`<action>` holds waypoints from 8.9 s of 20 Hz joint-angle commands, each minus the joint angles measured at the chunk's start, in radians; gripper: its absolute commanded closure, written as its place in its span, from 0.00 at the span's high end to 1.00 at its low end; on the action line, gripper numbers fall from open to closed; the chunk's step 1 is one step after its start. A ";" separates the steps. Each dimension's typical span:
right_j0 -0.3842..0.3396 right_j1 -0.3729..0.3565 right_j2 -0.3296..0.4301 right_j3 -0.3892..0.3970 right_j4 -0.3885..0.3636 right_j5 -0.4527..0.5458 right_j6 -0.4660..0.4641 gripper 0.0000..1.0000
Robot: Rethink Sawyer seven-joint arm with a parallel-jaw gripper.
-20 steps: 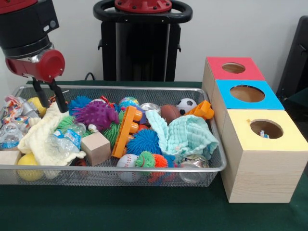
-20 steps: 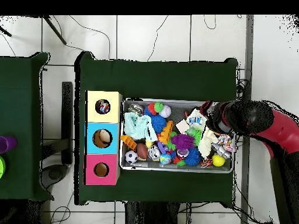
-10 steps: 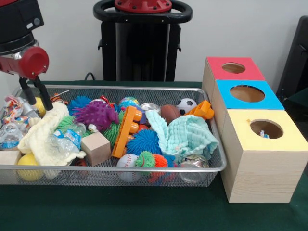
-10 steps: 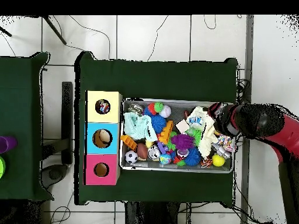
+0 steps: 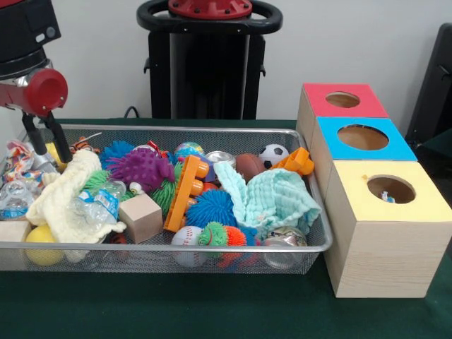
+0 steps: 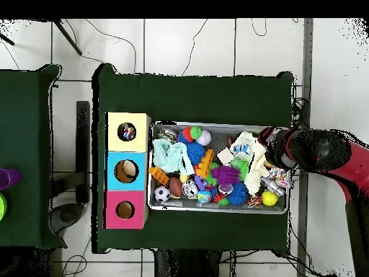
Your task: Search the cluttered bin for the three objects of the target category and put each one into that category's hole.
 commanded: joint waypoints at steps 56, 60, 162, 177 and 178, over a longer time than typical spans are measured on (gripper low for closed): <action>-0.353 0.253 0.197 0.176 -0.189 -0.156 -0.294 1.00; -0.327 0.203 0.213 0.150 -0.156 -0.086 -0.282 1.00; -0.534 -0.001 0.206 0.595 -0.467 -0.556 -0.190 1.00; -0.601 0.236 0.171 0.473 -0.565 -0.569 -0.248 1.00; -0.605 0.238 0.174 0.476 -0.566 -0.568 -0.247 1.00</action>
